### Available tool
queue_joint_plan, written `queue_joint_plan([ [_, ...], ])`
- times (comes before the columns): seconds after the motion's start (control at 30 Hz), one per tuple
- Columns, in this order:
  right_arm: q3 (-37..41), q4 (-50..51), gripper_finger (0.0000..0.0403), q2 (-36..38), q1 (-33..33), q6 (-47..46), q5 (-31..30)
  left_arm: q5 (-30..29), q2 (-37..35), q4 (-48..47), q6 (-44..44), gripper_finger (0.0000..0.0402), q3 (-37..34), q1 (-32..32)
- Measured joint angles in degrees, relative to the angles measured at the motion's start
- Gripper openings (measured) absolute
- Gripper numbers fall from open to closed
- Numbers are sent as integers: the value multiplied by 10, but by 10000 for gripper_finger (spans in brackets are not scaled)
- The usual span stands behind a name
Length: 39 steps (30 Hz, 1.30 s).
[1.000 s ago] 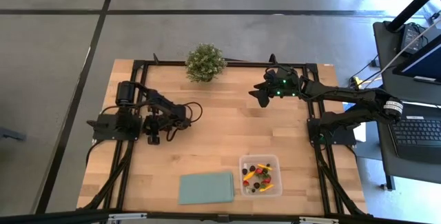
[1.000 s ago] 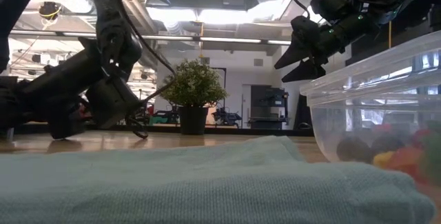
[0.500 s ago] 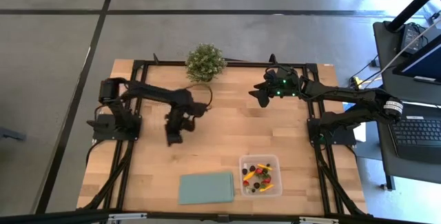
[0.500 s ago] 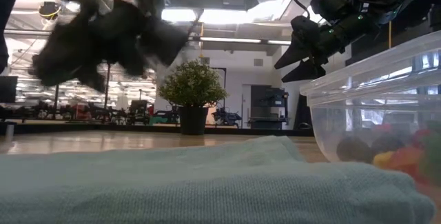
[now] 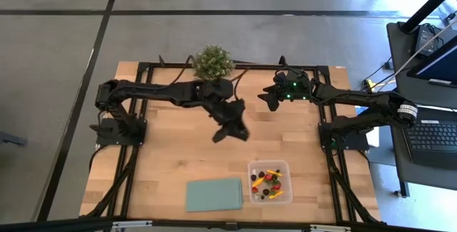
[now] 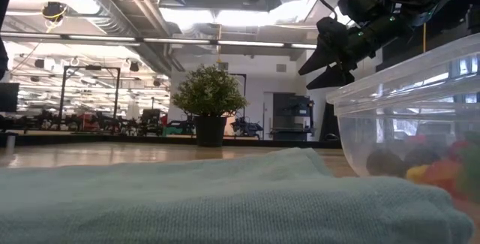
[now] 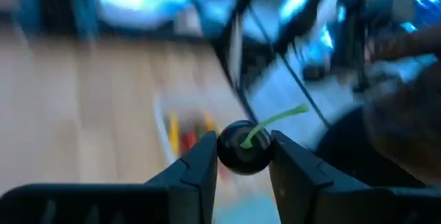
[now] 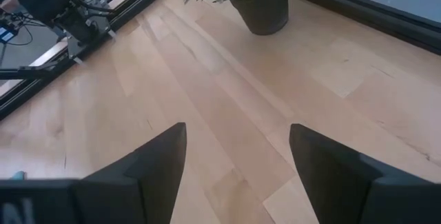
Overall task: Pick and placing Produce into tupperware
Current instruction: Put the black cherry into the transparent bin
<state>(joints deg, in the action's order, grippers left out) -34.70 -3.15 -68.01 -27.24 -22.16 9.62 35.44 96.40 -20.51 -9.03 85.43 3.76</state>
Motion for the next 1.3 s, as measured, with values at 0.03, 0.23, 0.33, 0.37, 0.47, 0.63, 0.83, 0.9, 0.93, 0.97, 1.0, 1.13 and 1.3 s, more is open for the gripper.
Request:
queue_joint_plan([
  [0.03, 0, 0, 259, 0, 0, 0, 1, -25, 0, 37, 1, 100, 7, -10],
  [0.23, 0, 4, 259, 0, 0, 1, 6, -216, 4, 146, 20, 100, 17, -72],
  [0.33, 0, 5, 259, 0, 0, 3, 6, -289, 27, 158, 20, 100, 16, -105],
  [0.37, 0, 6, 259, 0, 0, 5, 6, -306, 38, 173, 19, 100, 16, -114],
  [0.47, 0, 10, 259, 0, 0, 15, 6, -348, 78, 226, 16, 100, 17, -141],
  [0.63, 0, 16, 259, 0, 0, 16, 6, -353, 169, 321, -33, 100, 16, -169],
  [0.83, 0, 31, 259, 0, 0, 17, 6, -353, 251, 343, -114, 102, 16, -186],
  [0.9, 0, 40, 259, 0, 0, 17, 6, -352, 272, 341, -136, 102, 16, -192],
  [0.93, 0, 44, 259, 0, 0, 17, 6, -351, 280, 341, -145, 101, 16, -194],
  [0.97, 0, 49, 259, 0, 0, 17, 6, -350, 286, 341, -153, 100, 16, -196],
  [1.0, 0, 54, 259, 0, 0, 17, 6, -350, 291, 342, -160, 100, 16, -199],
  [1.13, 0, 63, 259, 0, 0, 17, 6, -349, 300, 341, -167, 101, 16, -203],
  [1.3, 0, 63, 259, 0, 0, 17, 6, -326, 300, 343, -179, 125, 17, -202],
])
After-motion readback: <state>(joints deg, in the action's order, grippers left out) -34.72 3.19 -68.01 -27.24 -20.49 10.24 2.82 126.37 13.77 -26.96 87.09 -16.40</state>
